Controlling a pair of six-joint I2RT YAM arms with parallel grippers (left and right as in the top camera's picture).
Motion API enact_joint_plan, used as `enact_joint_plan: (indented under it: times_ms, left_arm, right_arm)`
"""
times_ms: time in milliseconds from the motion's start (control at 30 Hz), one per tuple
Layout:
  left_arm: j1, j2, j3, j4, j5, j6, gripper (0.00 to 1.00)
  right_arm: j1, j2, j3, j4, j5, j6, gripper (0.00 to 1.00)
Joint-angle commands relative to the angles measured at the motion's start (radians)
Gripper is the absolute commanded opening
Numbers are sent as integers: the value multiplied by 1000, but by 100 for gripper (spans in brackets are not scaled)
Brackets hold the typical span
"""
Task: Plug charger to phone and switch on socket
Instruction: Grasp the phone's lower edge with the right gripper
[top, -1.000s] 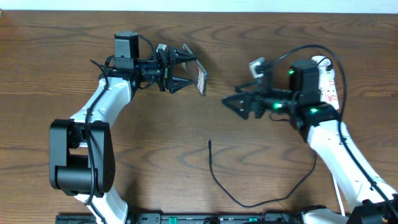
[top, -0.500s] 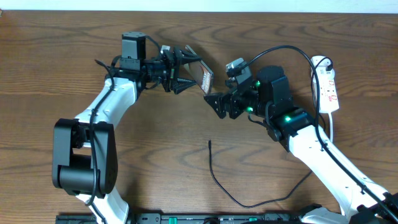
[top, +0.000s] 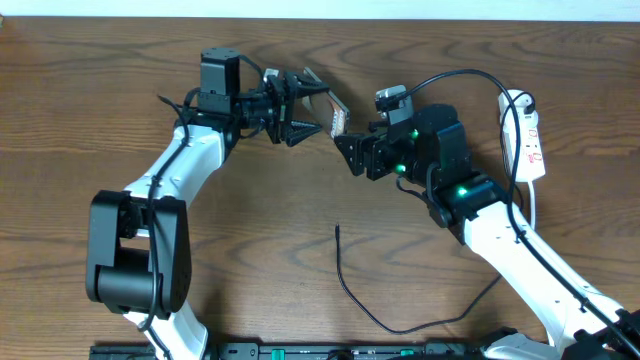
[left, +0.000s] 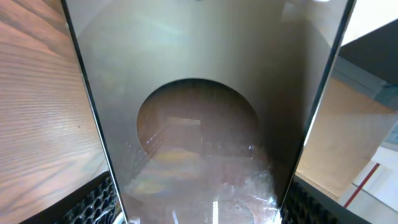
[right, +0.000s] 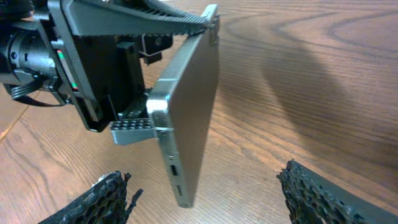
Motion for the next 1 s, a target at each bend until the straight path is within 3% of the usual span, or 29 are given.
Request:
enact_joint_plan:
  times_ms: [0, 400, 967]
  left_arm:
    - [-18, -35, 12, 14, 9, -37, 7]
    - [-79, -35, 12, 14, 5, -38, 7]
    - [-130, -35, 12, 14, 2, -45, 7]
  right_arm:
    - [16, 0, 11, 2, 15, 24, 77]
    - [17, 0, 11, -5, 21, 24, 74]
    - [17, 0, 11, -40, 53, 24, 59]
